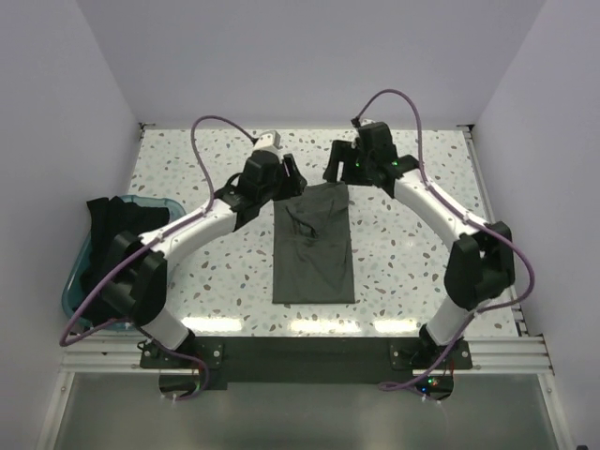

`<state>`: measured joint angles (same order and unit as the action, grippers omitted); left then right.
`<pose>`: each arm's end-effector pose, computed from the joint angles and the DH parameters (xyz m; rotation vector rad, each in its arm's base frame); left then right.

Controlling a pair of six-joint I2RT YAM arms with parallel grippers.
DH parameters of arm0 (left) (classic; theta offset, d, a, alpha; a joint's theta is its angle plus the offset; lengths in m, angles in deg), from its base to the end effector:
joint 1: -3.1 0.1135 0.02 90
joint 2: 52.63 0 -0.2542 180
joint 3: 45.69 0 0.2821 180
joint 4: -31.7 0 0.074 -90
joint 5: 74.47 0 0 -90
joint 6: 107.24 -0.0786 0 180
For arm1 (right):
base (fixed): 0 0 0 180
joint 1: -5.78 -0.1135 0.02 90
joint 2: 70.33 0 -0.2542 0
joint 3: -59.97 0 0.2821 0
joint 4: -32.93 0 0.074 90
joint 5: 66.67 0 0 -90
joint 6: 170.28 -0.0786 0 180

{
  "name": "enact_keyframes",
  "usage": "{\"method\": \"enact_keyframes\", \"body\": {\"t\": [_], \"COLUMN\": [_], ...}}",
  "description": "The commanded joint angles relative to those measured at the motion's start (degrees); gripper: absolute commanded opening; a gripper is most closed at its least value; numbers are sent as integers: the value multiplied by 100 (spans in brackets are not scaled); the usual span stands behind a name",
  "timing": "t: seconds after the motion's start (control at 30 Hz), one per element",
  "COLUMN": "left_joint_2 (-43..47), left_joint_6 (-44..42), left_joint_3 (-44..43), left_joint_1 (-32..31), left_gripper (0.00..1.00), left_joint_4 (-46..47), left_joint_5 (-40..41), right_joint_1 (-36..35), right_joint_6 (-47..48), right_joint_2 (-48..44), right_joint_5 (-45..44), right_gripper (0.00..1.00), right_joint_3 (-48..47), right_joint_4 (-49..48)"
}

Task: Fold and stack the t-shirts
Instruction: Fold the tshirt

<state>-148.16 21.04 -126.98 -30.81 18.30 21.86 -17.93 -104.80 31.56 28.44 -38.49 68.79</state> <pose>0.3805 -0.2454 0.2266 -0.1515 2.1122 -0.6599 0.4292 0.1961 0.2489 -0.0325 2.3121 0.5417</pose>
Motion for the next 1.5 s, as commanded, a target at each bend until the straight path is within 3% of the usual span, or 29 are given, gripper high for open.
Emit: {"method": "enact_keyframes", "body": {"t": [0.0,0.03,0.07,0.17,0.4,0.6,1.0,1.23,1.47], "left_joint_2": [595,910,1104,1843,2872,3611,3726,3576,3418], "left_joint_6": [319,433,608,855,1436,1823,2192,2499,2561], "left_joint_3": [545,956,1212,2232,3989,4826,5293,5231,5205], "left_joint_1": [-10,-36,-54,-186,-905,-1170,-1513,-1768,-1864], "left_gripper": [60,57,56,51,50,55,53,49,47], "left_joint_4": [-746,-827,-854,-828,-1056,-916,-714,-1091,-1180], "left_joint_5": [430,466,475,361,185,-96,-360,-80,-9], "right_joint_1": [32,24,24,-46,-643,-1127,-1321,-1347,-1444], "right_joint_6": [-299,-369,-466,-765,-1371,-1951,-2541,-2734,-2866], "right_joint_2": [-781,-967,-1204,-2057,-3341,-3781,-4177,-4476,-4230], "right_joint_5": [-255,-247,-186,-62,-413,-555,-686,-590,-406], "right_gripper": [75,72,63,55,54,54,48,47,46], "right_joint_3": [766,1334,1662,2963,4747,5426,6050,6253,6297], "right_joint_4": [288,245,183,-116,-29,-37,24,262,-72]}}
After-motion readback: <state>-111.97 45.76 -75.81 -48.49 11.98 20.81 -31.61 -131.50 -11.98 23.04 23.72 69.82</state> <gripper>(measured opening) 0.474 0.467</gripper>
